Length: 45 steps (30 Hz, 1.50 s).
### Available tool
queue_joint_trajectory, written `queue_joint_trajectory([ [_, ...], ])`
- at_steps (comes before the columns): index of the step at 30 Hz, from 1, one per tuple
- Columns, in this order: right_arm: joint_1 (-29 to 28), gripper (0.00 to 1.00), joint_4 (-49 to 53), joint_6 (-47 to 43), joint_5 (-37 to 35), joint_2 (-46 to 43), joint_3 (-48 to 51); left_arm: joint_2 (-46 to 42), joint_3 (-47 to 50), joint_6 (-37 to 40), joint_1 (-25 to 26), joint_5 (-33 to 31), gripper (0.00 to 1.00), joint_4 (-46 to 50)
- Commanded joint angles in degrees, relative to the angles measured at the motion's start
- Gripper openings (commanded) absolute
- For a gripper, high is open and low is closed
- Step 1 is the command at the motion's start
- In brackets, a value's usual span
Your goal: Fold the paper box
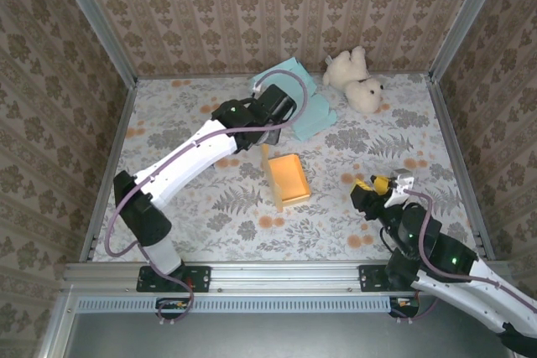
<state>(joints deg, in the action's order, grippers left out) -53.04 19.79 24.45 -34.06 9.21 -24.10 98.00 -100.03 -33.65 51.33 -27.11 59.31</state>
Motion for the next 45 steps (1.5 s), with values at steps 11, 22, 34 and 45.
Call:
queue_joint_trajectory([
  [11, 0.18, 0.57, -1.91, 0.50, 1.34, 1.26, 0.43, -1.39, 9.60, -15.09, 0.17, 9.92, 0.64, -0.62],
  [22, 0.17, 0.57, -2.13, 0.67, 1.98, 1.51, 0.54, -1.93, 11.55, -10.97, 0.13, 10.56, 0.24, -2.83],
  [34, 0.20, 0.58, -2.78, 0.34, 2.49, 2.88, 0.54, -2.30, 7.41, 5.05, -0.11, 9.57, 0.00, -2.08],
  [45, 0.17, 0.58, -5.99, -1.88, 3.32, 7.29, 0.96, -10.41, 9.97, 48.13, -1.13, 19.71, 0.00, -13.22],
])
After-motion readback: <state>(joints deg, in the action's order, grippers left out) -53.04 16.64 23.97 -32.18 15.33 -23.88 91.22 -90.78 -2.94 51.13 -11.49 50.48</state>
